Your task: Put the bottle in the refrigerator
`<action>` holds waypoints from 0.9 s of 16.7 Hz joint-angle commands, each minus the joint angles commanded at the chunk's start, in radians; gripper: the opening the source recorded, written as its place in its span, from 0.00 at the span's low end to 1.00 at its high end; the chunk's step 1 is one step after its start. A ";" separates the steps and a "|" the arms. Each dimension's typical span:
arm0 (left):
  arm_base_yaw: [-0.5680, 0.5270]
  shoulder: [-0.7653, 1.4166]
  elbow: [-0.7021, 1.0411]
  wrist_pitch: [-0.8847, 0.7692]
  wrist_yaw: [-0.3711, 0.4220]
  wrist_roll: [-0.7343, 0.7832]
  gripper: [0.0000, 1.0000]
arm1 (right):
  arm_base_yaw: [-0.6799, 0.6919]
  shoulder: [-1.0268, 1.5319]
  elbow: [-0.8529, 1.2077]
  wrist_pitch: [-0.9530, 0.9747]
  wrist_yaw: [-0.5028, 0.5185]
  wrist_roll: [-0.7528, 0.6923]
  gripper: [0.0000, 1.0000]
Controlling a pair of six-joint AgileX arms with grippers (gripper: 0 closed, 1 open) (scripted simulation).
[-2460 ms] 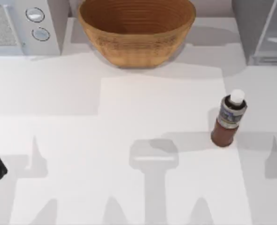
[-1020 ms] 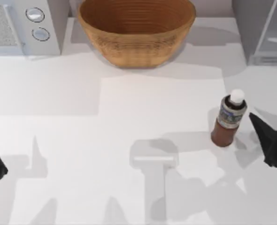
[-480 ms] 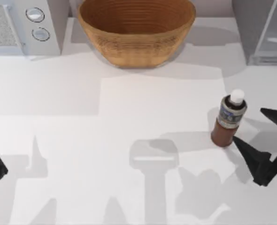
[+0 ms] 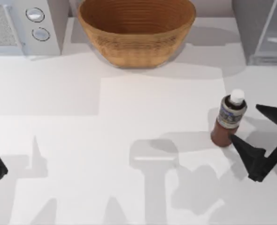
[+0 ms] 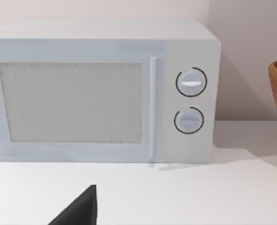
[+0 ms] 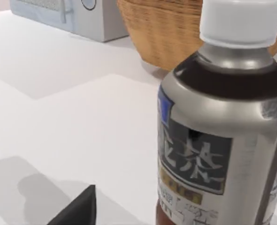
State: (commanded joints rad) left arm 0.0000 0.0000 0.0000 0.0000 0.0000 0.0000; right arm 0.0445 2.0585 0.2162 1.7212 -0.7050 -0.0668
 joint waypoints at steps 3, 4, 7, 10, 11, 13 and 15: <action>0.000 0.000 0.000 0.000 0.000 0.000 1.00 | 0.071 0.025 0.082 -0.051 0.070 0.010 1.00; 0.000 0.000 0.000 0.000 0.000 0.000 1.00 | 0.094 0.033 0.108 -0.067 0.093 0.014 1.00; 0.000 0.000 0.000 0.000 0.000 0.000 1.00 | 0.135 0.048 0.156 -0.097 0.135 0.020 1.00; 0.000 0.000 0.000 0.000 0.000 0.000 1.00 | 0.136 0.048 0.156 -0.098 0.135 0.020 1.00; 0.000 0.000 0.000 0.000 0.000 0.000 1.00 | 0.136 0.048 0.156 -0.098 0.135 0.020 0.93; 0.000 0.000 0.000 0.000 0.000 0.000 1.00 | 0.136 0.048 0.156 -0.098 0.135 0.020 0.78; 0.000 0.000 0.000 0.000 0.000 0.000 1.00 | 0.136 0.048 0.156 -0.098 0.135 0.020 0.63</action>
State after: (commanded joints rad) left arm 0.0000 0.0000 0.0000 0.0000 0.0000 0.0000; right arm 0.1800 2.1067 0.3724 1.6237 -0.5700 -0.0472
